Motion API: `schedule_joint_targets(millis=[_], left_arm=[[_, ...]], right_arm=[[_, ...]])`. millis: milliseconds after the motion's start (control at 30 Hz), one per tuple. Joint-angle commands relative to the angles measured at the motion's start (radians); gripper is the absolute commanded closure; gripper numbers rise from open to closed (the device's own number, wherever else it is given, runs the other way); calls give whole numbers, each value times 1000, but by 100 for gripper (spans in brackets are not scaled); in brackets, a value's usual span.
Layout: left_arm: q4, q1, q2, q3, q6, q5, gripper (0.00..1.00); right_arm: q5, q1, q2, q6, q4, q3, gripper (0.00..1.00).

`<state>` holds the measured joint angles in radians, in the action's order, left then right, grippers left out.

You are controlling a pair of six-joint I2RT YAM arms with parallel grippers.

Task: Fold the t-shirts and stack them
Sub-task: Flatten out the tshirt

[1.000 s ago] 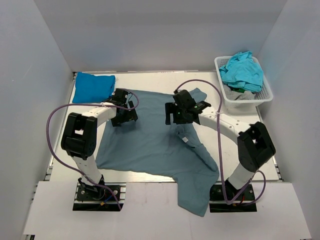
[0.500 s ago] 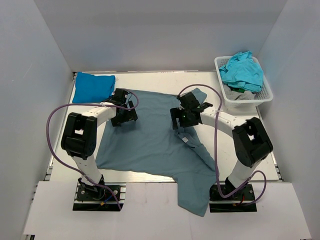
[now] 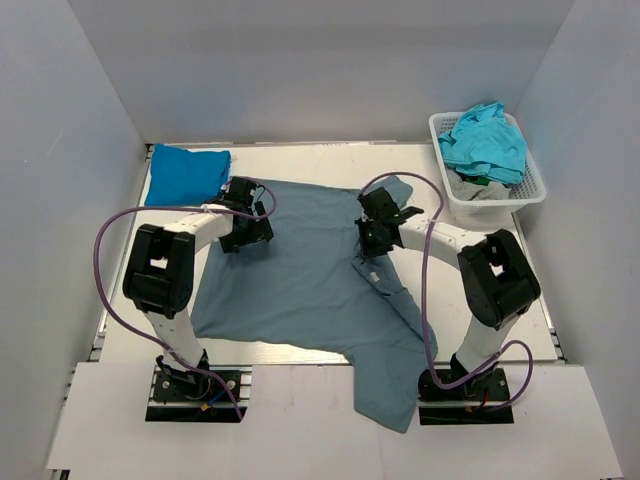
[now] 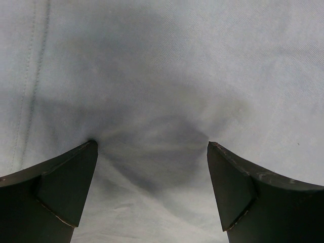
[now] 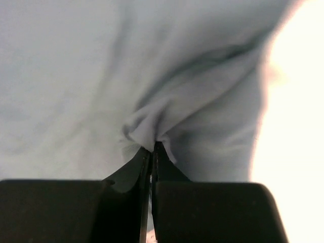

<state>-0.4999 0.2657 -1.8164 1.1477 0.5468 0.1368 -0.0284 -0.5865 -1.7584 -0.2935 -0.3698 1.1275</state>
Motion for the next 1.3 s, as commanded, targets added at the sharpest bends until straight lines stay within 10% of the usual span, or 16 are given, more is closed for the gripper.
schedule_joint_targets(millis=[0,600,633,667,700,933,1267], left_arm=[[-49,-8,-23,12,18,101,1],[-80,-8,-75,86,16,132,1],[-80,-8,-75,86,16,132,1],[-80,-8,-84,96,5,132,1],[-80,-8,-84,96,5,123,1],[-71,1,-75,127,-4,122,1],[-68,1,3,210,-47,32,1]], right_arm=[[-181,59,31,-70,-53,26,100],[-715,352,-118,-104,-274,273,100],[-743,355,-150,-107,-291,310,88],[-734,364,-159,-96,-300,327,57],[-726,367,-168,-87,-322,377,46],[-302,358,-12,-6,-212,246,10],[18,353,13,49,-72,165,10]])
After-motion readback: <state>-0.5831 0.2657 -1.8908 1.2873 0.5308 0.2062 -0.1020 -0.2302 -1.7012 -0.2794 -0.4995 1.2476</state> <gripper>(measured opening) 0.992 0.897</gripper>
